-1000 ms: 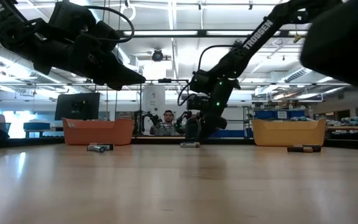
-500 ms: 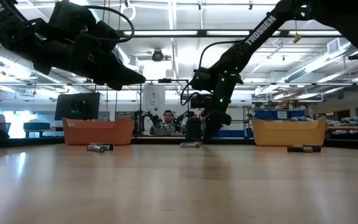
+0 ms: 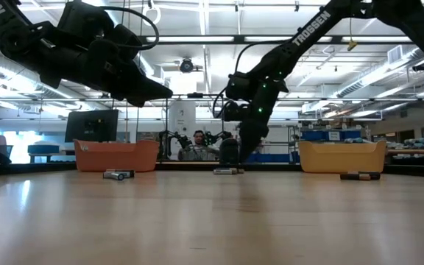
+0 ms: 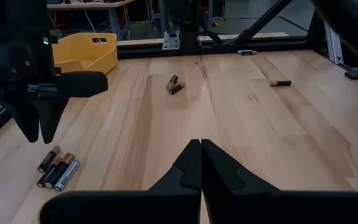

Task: Sort batteries
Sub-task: Put the small copper and black battery into the orange bin

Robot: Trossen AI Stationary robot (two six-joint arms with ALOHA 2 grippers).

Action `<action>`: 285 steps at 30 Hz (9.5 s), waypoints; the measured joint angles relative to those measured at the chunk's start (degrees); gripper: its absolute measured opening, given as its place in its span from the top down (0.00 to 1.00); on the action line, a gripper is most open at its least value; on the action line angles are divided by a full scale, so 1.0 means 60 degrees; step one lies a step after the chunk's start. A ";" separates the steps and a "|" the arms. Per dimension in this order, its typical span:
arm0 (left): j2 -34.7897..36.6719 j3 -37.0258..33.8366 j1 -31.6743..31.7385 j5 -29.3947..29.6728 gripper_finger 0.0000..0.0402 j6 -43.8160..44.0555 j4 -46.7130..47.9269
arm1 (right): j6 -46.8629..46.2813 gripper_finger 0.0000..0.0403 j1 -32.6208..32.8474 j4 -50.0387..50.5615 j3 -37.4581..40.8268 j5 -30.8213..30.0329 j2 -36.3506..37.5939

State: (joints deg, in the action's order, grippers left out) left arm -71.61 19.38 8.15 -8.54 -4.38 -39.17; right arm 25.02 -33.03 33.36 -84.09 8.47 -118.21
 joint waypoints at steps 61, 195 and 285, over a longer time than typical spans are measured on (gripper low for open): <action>0.0000 0.0000 0.0002 0.0457 0.99 0.0267 -0.0084 | -0.0248 0.97 0.0440 -0.0768 0.1242 -0.0801 0.1139; 0.0000 0.0000 0.0000 0.0736 0.99 0.0736 -0.0407 | -0.0813 0.61 0.0224 -0.2802 0.1213 0.0035 -0.0131; 0.0000 0.0004 -0.0001 0.0736 0.99 0.0565 -0.0272 | -0.2756 0.63 0.0872 -0.1182 0.0733 -0.1341 0.0033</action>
State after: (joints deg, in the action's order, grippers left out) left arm -71.61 19.40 8.14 -4.12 -0.99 -40.80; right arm 8.48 -27.80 26.27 -79.70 0.42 -118.02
